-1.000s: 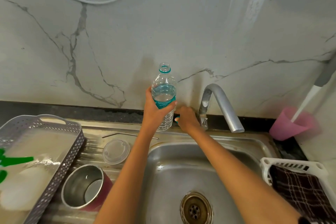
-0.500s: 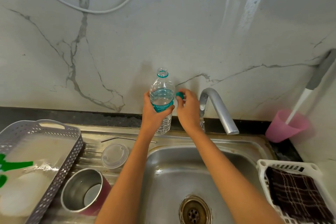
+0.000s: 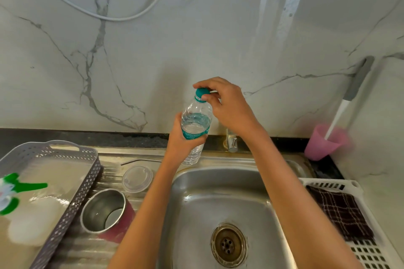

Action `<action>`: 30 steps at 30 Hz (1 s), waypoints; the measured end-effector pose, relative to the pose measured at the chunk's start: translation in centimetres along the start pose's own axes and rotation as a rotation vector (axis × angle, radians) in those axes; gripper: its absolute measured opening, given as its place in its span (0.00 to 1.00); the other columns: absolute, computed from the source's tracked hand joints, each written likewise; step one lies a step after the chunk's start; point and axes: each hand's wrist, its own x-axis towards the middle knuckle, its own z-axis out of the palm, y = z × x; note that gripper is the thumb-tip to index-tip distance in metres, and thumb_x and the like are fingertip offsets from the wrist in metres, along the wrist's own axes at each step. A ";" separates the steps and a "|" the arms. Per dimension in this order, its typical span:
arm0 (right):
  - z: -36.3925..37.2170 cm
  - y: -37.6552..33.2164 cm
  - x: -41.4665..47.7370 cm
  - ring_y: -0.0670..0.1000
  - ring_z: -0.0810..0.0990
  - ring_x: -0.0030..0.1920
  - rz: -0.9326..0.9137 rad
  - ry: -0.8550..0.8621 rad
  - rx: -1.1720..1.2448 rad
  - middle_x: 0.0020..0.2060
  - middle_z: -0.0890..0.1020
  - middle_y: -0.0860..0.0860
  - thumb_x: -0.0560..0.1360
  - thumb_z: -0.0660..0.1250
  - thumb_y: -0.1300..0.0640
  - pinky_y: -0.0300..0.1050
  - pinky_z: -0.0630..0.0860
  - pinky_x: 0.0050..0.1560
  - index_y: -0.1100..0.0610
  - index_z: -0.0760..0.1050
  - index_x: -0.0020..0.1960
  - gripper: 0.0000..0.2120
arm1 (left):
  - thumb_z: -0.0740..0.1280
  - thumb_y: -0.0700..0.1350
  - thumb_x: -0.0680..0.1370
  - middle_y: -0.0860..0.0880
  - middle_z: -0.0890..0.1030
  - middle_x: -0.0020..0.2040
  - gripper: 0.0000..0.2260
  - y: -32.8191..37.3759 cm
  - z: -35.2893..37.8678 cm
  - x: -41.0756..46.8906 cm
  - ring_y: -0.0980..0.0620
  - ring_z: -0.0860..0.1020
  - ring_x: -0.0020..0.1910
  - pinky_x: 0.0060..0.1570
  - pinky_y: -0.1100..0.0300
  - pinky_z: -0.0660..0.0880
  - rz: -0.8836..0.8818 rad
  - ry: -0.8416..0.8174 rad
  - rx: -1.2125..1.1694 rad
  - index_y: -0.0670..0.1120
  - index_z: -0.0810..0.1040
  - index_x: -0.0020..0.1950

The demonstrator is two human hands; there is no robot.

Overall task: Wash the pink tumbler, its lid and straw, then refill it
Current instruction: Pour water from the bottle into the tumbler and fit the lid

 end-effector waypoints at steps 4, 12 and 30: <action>-0.7 -0.7 0.5 0.49 0.76 0.57 0.005 -0.104 -0.121 0.56 0.79 0.53 0.77 0.65 0.64 0.40 0.73 0.61 0.58 0.79 0.60 0.13 | 0.78 0.38 0.69 0.53 0.77 0.58 0.33 0.5 -0.1 -0.3 0.59 0.79 0.55 0.48 0.68 0.76 0.000 0.004 0.006 0.48 0.66 0.68; -0.5 -1.2 1.3 0.47 0.75 0.48 0.069 -0.049 -0.235 0.50 0.79 0.52 0.75 0.68 0.47 0.43 0.74 0.53 0.58 0.79 0.57 0.17 | 0.77 0.37 0.69 0.53 0.77 0.57 0.32 1.0 0.0 0.0 0.62 0.78 0.53 0.47 0.71 0.75 0.000 0.027 0.010 0.51 0.66 0.67; 1.9 0.2 2.1 0.50 0.70 0.55 0.151 0.167 -0.303 0.52 0.72 0.54 0.79 0.64 0.51 0.36 0.60 0.50 0.59 0.78 0.56 0.13 | 0.78 0.38 0.68 0.48 0.80 0.58 0.32 0.3 0.6 1.3 0.52 0.81 0.55 0.53 0.57 0.80 0.029 0.027 0.017 0.47 0.67 0.68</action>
